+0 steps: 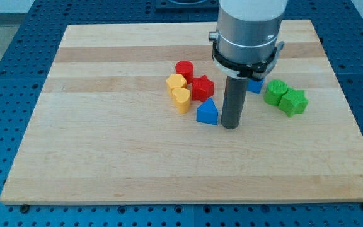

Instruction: Push the blue triangle below the red star

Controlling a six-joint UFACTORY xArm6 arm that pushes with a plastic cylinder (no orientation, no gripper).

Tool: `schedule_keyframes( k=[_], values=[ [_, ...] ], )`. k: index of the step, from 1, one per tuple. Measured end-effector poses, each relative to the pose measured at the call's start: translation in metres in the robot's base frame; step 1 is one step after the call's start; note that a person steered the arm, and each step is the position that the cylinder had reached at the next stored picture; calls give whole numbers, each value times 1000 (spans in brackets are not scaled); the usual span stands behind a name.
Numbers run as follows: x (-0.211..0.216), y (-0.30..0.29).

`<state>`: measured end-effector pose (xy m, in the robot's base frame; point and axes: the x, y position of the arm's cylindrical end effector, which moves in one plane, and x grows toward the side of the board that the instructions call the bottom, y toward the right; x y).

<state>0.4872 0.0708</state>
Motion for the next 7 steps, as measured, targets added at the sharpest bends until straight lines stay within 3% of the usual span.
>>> schedule_keyframes(
  k=[7],
  values=[
    [-4, -21]
  ],
)
